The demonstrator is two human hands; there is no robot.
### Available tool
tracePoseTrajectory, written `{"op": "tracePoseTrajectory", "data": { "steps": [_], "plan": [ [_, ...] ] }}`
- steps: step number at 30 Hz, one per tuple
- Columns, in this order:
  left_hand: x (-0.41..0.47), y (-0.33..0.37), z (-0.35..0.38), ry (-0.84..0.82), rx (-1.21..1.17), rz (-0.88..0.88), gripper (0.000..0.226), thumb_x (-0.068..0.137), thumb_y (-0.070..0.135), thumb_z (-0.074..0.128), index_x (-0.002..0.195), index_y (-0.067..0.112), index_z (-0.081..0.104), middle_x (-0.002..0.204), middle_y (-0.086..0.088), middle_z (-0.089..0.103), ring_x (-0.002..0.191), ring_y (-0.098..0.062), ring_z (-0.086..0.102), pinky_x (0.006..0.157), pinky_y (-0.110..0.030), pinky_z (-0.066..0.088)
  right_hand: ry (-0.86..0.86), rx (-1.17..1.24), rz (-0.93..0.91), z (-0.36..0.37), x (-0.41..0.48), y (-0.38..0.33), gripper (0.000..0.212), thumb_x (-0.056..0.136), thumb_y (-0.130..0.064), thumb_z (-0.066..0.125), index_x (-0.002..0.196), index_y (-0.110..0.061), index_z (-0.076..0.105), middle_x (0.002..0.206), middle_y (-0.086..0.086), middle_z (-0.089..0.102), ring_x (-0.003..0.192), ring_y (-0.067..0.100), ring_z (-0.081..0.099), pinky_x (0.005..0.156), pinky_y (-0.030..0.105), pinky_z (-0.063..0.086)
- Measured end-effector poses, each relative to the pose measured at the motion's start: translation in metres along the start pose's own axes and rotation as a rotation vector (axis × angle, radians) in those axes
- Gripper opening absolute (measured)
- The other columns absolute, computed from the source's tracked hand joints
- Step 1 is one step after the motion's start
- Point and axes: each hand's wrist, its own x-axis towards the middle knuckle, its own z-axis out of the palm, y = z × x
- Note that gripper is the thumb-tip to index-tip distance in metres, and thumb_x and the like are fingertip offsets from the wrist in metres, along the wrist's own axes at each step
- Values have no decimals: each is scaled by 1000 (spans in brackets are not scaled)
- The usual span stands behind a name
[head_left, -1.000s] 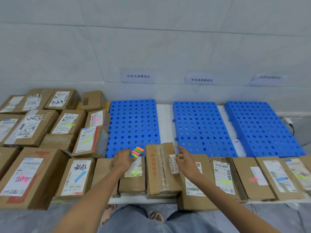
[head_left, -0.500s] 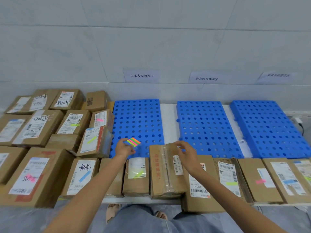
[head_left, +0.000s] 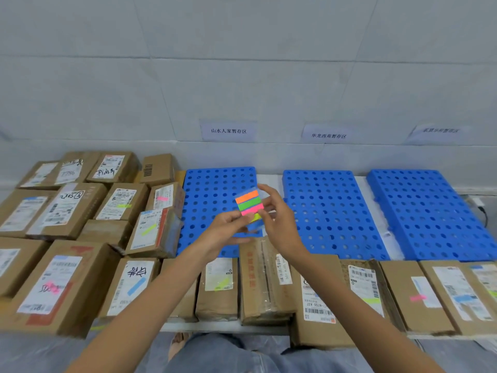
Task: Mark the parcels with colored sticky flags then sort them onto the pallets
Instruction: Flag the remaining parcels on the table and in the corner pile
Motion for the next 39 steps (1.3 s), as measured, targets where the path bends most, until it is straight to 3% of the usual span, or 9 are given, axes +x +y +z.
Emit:
{"op": "tracePoseTrajectory", "data": {
  "steps": [3,8,12,15,18,22,27,32,39],
  "plan": [
    [-1,7,-4,4,25,-14,33,87,34,64,106,8,69,99,-11,65,79,-14,66,73,-30,58,-1,-75,-36,-14,1,0,55,90,-1,57,130,-35,40,88,-6,58,75,4,56,72,15,49],
    [-8,11,2,-160,-73,-34,15,88,14,63,99,4,67,90,-7,68,81,-17,70,73,-28,58,60,-155,-153,-24,-2,0,31,87,-5,63,115,-18,60,90,-8,60,77,3,55,73,14,47],
    [-11,8,11,-180,-151,-8,21,87,6,62,108,2,64,99,-10,71,90,-20,71,75,-24,57,90,-521,-342,-28,-4,7,22,88,-11,61,109,-10,65,96,-1,58,87,1,47,78,12,37],
    [-13,5,19,-96,-233,15,18,87,4,62,104,-1,63,98,-13,70,86,-17,71,74,-20,56,194,-784,-456,-27,-7,11,24,90,-23,55,109,-14,66,105,3,62,101,16,48,82,29,42],
    [-15,1,26,-26,-288,33,12,87,2,62,96,-5,61,94,-15,68,81,-16,72,73,-19,57,226,-766,-445,-24,-10,11,25,87,-22,60,110,-15,67,110,3,62,107,17,46,85,37,46],
    [-18,-5,31,-18,-353,47,14,87,1,61,97,-9,59,99,-21,68,90,-22,70,82,-25,56,190,-715,-420,-22,-12,12,29,86,-21,64,114,-16,66,115,2,60,113,18,44,89,42,46],
    [-24,-7,31,-28,-315,88,7,88,2,60,90,-2,66,87,-8,73,90,-17,70,79,-27,58,138,-659,-430,-25,-12,10,31,87,-36,55,112,-21,68,119,1,59,117,23,46,93,45,43],
    [-30,-8,32,-43,-321,96,8,88,0,59,92,1,66,84,-4,74,86,-13,71,73,-22,57,129,-620,-406,-27,-14,8,33,85,-41,54,107,-23,71,117,-1,61,118,20,44,97,45,39],
    [-28,-16,31,-17,-310,87,12,86,1,62,97,-2,66,90,-9,71,85,-14,71,87,-26,55,140,-643,-428,-25,-17,13,31,84,-40,55,103,-23,72,113,-1,64,118,20,43,97,42,37]
  ]
}}
